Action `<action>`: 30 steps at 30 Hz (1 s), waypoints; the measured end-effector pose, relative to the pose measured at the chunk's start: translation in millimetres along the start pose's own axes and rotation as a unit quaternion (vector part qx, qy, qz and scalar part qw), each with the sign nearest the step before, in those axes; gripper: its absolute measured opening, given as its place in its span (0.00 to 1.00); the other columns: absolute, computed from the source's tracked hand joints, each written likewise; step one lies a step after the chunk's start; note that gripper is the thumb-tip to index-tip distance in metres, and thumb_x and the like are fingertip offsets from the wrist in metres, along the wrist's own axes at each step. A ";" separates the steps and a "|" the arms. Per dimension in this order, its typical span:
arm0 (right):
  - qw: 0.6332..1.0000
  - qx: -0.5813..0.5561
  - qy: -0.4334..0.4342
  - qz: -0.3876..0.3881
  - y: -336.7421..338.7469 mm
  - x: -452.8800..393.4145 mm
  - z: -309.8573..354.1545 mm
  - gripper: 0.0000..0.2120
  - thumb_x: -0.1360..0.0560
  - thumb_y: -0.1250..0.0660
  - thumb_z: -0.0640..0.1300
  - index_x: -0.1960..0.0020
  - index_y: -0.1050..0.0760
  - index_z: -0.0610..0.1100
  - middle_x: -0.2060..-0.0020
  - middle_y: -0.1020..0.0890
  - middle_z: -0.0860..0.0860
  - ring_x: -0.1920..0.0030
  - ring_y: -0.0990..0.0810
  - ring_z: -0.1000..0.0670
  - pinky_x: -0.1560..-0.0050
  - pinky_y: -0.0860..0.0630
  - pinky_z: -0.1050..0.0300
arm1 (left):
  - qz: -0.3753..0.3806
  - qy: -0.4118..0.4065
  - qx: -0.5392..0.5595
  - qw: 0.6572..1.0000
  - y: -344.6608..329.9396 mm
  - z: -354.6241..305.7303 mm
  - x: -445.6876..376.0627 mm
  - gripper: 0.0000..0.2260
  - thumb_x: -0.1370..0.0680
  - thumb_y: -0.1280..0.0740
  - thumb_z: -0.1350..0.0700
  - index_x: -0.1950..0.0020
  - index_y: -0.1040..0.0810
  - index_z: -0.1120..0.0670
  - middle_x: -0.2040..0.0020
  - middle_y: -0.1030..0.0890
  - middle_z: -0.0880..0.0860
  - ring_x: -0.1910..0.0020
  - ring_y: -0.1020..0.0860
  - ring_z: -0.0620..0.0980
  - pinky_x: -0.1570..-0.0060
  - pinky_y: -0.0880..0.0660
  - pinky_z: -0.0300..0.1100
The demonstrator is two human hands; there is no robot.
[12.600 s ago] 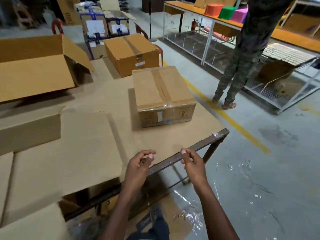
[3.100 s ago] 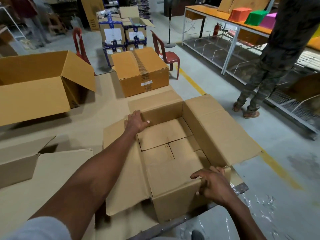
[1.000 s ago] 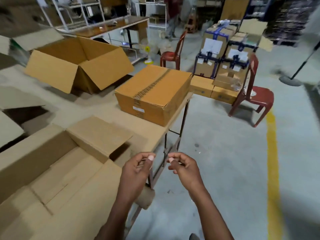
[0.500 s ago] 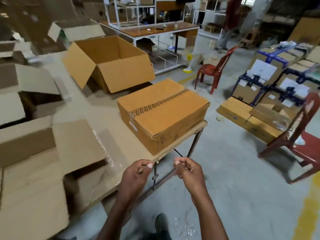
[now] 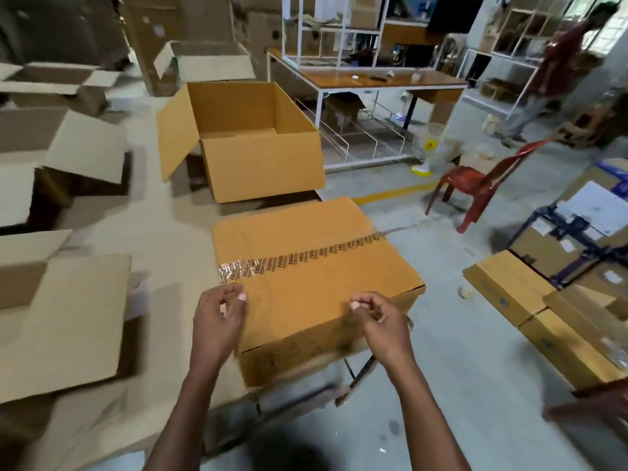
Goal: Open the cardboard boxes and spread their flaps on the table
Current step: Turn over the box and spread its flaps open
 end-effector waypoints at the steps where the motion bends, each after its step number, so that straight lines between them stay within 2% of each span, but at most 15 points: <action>1: 1.000 0.013 0.015 0.006 5.2 -19.0 2.7 0.07 0.21 0.31 0.41 0.51 0.18 0.53 0.53 0.16 0.60 0.51 0.20 0.62 0.55 0.26 0.69 | 0.006 0.009 -0.024 1.000 -7.5 2.9 -9.7 0.12 0.19 0.32 0.52 0.36 0.20 0.49 0.35 0.23 0.52 0.38 0.25 0.50 0.38 0.26 0.51; 4: 0.995 0.078 0.053 0.021 19.3 -83.5 5.5 0.07 0.22 0.30 0.41 0.52 0.19 0.54 0.53 0.17 0.62 0.52 0.21 0.63 0.50 0.27 0.63 | -0.004 0.040 -0.086 0.995 -21.7 10.1 -32.0 0.18 0.18 0.33 0.51 0.28 0.25 0.51 0.29 0.27 0.57 0.31 0.28 0.57 0.30 0.32 0.55; 7: 0.982 0.164 0.087 0.040 30.2 -145.7 3.7 0.05 0.23 0.30 0.46 0.48 0.20 0.53 0.46 0.17 0.56 0.43 0.21 0.53 0.40 0.26 0.55 | -0.042 0.069 -0.101 0.992 -26.3 8.1 -41.5 0.19 0.17 0.37 0.57 0.25 0.28 0.52 0.27 0.30 0.58 0.29 0.29 0.58 0.28 0.34 0.51; 10: 0.960 0.261 0.087 0.050 39.3 -196.0 -3.0 0.15 0.23 0.33 0.50 0.37 0.22 0.52 0.34 0.22 0.50 0.33 0.26 0.42 0.31 0.31 0.43 | -0.054 0.100 -0.125 0.986 -33.9 13.6 -47.0 0.21 0.17 0.39 0.60 0.23 0.31 0.55 0.25 0.31 0.58 0.27 0.30 0.59 0.27 0.36 0.50; 12: 0.946 0.306 0.068 0.087 40.9 -221.0 -9.0 0.21 0.21 0.35 0.53 0.29 0.28 0.52 0.28 0.28 0.49 0.29 0.30 0.40 0.29 0.35 0.41 | -0.043 0.117 -0.154 0.980 -40.5 17.1 -48.8 0.23 0.17 0.39 0.57 0.21 0.34 0.54 0.23 0.32 0.58 0.26 0.32 0.59 0.26 0.37 0.51; 15: 0.956 0.246 0.011 0.160 38.8 -245.4 -24.0 0.28 0.20 0.36 0.56 0.23 0.39 0.52 0.26 0.30 0.48 0.30 0.28 0.39 0.33 0.31 0.44 | -0.050 0.162 -0.142 0.975 -42.4 13.8 -43.8 0.27 0.16 0.38 0.50 0.18 0.40 0.50 0.22 0.32 0.55 0.24 0.33 0.57 0.28 0.37 0.49; 18: 0.958 0.200 -0.042 0.204 35.2 -263.9 -41.5 0.34 0.25 0.33 0.62 0.24 0.36 0.49 0.28 0.26 0.45 0.34 0.24 0.40 0.34 0.27 0.44 | -0.059 0.213 -0.117 0.968 -38.6 22.7 -41.6 0.32 0.18 0.35 0.45 0.17 0.44 0.51 0.21 0.34 0.56 0.24 0.33 0.57 0.27 0.37 0.49; 20: 0.955 0.178 -0.056 0.229 30.0 -272.5 -46.0 0.33 0.27 0.32 0.61 0.26 0.33 0.49 0.32 0.23 0.45 0.38 0.22 0.41 0.36 0.24 0.42 | -0.041 0.255 -0.116 0.959 -37.5 30.7 -41.8 0.31 0.18 0.35 0.43 0.20 0.37 0.57 0.24 0.30 0.59 0.28 0.28 0.58 0.32 0.32 0.48; 22: 0.956 0.157 -0.056 0.243 26.1 -274.0 -45.9 0.29 0.24 0.31 0.55 0.26 0.32 0.48 0.33 0.23 0.45 0.38 0.22 0.41 0.37 0.24 0.44 | -0.035 0.271 -0.089 0.958 -38.5 33.0 -40.1 0.24 0.18 0.35 0.43 0.29 0.25 0.57 0.33 0.21 0.59 0.41 0.21 0.57 0.43 0.27 0.46; 23: 0.957 0.152 -0.052 0.243 25.9 -273.4 -45.4 0.28 0.23 0.31 0.53 0.26 0.32 0.47 0.33 0.23 0.45 0.38 0.22 0.41 0.37 0.24 0.45 | -0.042 0.267 -0.080 0.960 -38.0 31.4 -38.6 0.23 0.19 0.35 0.42 0.31 0.24 0.57 0.36 0.19 0.57 0.44 0.21 0.56 0.45 0.27 0.46; 27: 0.958 0.134 -0.033 0.252 27.9 -268.7 -41.0 0.26 0.22 0.31 0.53 0.26 0.31 0.49 0.34 0.22 0.47 0.39 0.22 0.42 0.41 0.24 0.47 | -0.065 0.246 -0.075 0.964 -35.8 24.4 -27.2 0.22 0.18 0.35 0.42 0.29 0.25 0.54 0.36 0.20 0.53 0.41 0.22 0.55 0.40 0.27 0.48; 30: 0.959 0.113 -0.014 0.260 31.7 -264.6 -38.8 0.23 0.22 0.31 0.52 0.28 0.28 0.51 0.37 0.21 0.48 0.42 0.20 0.45 0.42 0.23 0.47 | -0.072 0.235 -0.052 0.968 -36.9 16.9 -18.7 0.17 0.17 0.35 0.45 0.32 0.23 0.52 0.40 0.18 0.53 0.46 0.20 0.53 0.45 0.26 0.47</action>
Point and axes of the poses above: each hand's wrist, its own x-axis away from the middle knuckle, its own y-axis out of the back of the hand, z = x × y, the point moved 9 cm from there along -x, towards the middle knuckle
